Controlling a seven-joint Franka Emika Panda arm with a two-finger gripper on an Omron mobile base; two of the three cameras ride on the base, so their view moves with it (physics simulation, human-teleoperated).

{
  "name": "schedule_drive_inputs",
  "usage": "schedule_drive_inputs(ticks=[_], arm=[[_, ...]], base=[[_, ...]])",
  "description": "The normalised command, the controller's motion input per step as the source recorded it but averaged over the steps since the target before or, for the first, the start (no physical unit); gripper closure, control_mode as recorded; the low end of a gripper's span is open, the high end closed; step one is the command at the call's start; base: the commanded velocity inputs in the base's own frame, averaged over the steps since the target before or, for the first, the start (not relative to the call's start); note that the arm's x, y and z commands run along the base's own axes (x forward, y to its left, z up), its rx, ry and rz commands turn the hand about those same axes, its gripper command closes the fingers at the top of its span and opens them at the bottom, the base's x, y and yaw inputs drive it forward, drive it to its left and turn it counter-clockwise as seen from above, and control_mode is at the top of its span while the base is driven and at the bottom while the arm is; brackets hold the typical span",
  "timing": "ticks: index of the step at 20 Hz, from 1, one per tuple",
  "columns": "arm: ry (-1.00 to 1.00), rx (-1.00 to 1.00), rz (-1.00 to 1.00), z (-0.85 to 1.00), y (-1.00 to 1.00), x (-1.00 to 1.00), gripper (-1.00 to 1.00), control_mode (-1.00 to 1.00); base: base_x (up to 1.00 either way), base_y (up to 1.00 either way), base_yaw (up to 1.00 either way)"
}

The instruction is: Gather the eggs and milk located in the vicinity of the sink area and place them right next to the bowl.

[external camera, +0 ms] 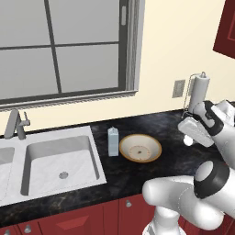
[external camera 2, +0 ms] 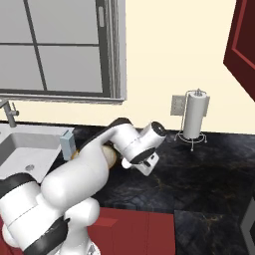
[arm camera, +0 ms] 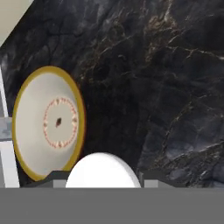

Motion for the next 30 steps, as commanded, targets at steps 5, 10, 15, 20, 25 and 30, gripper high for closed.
schedule_drive_inputs(ticks=[5, 10, 15, 20, 25, 30], arm=[[0.00, 0.13, -0.02, -0.14, 0.00, 0.00, 1.00, -1.00], [-0.02, 0.00, 0.00, -0.38, 0.21, 0.00, 1.00, -1.00], [-0.02, 0.00, 0.00, -0.43, 0.29, 0.12, 1.00, -1.00], [0.00, 0.00, 0.00, -0.16, 0.28, 0.16, 1.00, -1.00], [0.00, 0.00, 0.00, -0.16, 0.24, 0.10, 1.00, -1.00], [0.00, 0.00, -0.02, -0.26, 0.03, 0.08, 1.00, -1.00]], base=[[0.00, 0.00, 0.00], [0.00, 0.00, 0.00], [0.00, 0.00, 0.00], [0.00, 0.00, 0.00], [0.00, 0.00, 0.00], [0.00, 0.00, 0.00]])
